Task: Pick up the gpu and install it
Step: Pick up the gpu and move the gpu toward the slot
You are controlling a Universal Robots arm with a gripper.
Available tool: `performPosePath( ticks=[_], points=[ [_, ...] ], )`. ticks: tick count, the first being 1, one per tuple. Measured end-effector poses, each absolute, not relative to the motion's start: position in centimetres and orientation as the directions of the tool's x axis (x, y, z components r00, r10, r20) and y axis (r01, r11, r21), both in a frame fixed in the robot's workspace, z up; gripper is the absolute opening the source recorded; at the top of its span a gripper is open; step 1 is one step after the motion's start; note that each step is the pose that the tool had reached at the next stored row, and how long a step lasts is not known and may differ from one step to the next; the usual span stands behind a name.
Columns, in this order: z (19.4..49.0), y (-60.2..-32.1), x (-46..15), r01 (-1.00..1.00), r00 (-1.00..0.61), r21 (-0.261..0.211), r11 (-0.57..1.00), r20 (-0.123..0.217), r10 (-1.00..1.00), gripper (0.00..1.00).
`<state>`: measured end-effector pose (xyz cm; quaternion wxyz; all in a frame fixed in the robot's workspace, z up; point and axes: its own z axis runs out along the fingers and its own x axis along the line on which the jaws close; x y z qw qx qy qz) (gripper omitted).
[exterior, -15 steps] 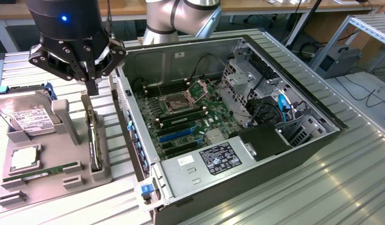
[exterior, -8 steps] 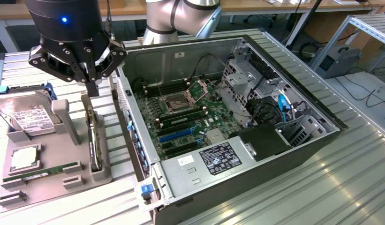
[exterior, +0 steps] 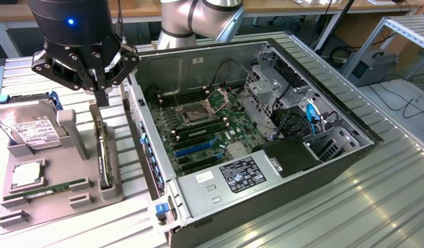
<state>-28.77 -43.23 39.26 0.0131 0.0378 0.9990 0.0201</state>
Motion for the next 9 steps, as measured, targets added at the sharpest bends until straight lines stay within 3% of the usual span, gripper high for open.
performPosePath(
  ticks=[3, 6, 8, 9],
  points=[
    [39.26, -43.23, -28.77, 0.075, -0.997, 0.041, 0.996, -0.025, 0.076, 0.11],
    [39.26, -43.23, -28.77, 0.075, -0.997, 0.041, 0.996, -0.025, 0.076, 0.36],
    [39.26, -43.23, -28.77, 0.075, -0.997, 0.041, 0.996, -0.025, 0.076, 0.36],
    [39.26, -43.23, -28.77, 0.075, -0.997, 0.041, 0.996, -0.025, 0.076, 0.42]
  ],
)
